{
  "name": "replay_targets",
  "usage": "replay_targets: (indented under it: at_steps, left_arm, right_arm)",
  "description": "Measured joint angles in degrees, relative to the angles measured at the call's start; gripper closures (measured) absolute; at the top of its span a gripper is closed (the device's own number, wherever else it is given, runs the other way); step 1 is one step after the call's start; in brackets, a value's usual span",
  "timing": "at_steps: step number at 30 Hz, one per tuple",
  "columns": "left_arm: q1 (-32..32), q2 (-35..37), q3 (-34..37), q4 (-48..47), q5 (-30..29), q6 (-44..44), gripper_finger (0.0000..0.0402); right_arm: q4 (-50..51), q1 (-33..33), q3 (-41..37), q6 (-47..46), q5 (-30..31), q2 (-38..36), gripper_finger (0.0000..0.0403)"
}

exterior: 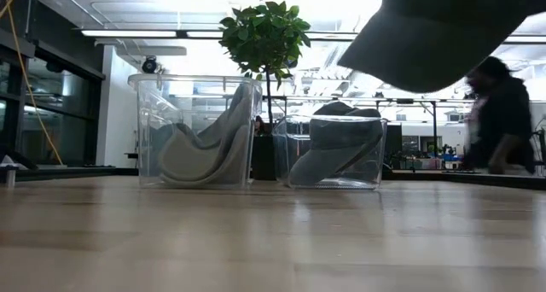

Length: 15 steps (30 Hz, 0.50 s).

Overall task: Pick & Place hat
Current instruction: Put the gray cap into the right transparent bin

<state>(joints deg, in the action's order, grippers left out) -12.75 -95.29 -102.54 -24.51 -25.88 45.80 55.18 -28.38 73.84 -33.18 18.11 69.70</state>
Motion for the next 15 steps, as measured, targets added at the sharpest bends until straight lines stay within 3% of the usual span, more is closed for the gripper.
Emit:
replay_targets:
  at_steps: [8, 15]
  left_arm:
    - [0.0, 3.1, 0.1, -11.9, 0.3, 2.3, 0.0053]
    - [0.0, 3.9, 0.1, -18.5, 1.0, 2.5, 0.0053]
  right_arm:
    - [-1.3, 4.4, 0.0, -2.9, -2.2, -4.8, 0.0400]
    - [-4.2, 12.7, 1.2, -2.2, -5.2, -9.5, 0.0400]
